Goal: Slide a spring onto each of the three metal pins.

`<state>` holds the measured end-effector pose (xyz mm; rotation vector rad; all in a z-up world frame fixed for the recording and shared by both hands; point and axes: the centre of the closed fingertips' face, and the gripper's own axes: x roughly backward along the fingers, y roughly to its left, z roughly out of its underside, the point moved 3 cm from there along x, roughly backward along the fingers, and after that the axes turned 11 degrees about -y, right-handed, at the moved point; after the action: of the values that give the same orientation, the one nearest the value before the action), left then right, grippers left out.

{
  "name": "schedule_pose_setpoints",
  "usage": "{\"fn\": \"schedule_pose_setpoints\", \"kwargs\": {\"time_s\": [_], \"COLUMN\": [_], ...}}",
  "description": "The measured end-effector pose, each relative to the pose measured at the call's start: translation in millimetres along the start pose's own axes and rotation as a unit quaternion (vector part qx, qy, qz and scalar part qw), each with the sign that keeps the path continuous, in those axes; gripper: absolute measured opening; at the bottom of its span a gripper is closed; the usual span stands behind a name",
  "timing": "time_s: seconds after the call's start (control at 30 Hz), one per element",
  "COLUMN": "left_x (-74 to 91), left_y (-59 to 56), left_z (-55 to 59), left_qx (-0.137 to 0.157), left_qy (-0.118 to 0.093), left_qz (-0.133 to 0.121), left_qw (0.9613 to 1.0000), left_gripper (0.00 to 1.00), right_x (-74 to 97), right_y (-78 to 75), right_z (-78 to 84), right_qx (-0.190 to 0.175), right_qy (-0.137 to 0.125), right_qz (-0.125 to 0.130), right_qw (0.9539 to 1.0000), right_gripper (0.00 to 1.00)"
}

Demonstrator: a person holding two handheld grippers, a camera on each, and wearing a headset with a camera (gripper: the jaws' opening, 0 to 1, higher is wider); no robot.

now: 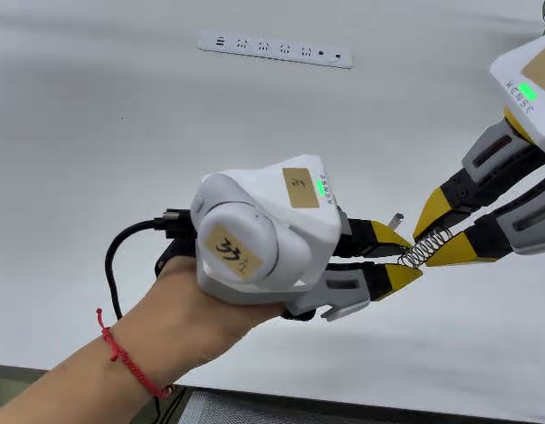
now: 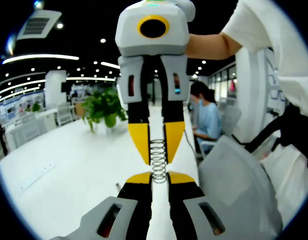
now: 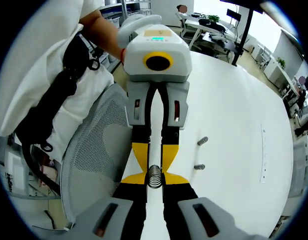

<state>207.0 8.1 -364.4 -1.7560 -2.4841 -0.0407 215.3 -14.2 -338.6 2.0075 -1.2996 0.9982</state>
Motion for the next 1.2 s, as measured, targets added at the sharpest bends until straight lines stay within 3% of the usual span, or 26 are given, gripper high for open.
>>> {"fn": "schedule_pose_setpoints", "kwargs": {"time_s": [0.5, 0.67, 1.0, 1.2], "left_x": [3.0, 10.7, 39.4, 61.2], "left_y": [-2.0, -0.6, 13.8, 25.5], "left_z": [0.0, 2.8, 10.8, 17.2], "left_qx": [0.003, 0.001, 0.003, 0.001], "left_qy": [-0.011, -0.011, -0.007, 0.004], "left_qz": [0.000, -0.008, -0.039, -0.058], "left_qw": [0.9999, 0.9999, 0.9992, 0.9983], "left_gripper": [0.14, 0.18, 0.31, 0.38], "right_x": [2.3, 9.5, 20.8, 23.2], "right_y": [-1.0, -4.3, -22.8, -36.4], "right_z": [2.8, 2.4, 13.6, 26.3], "right_qx": [-0.014, -0.026, -0.055, -0.069], "right_qy": [-0.006, -0.017, -0.022, -0.008], "right_qz": [0.012, 0.022, 0.057, 0.078], "right_qw": [0.9998, 0.9993, 0.9966, 0.9945], "right_gripper": [0.12, 0.12, 0.12, 0.12]}}
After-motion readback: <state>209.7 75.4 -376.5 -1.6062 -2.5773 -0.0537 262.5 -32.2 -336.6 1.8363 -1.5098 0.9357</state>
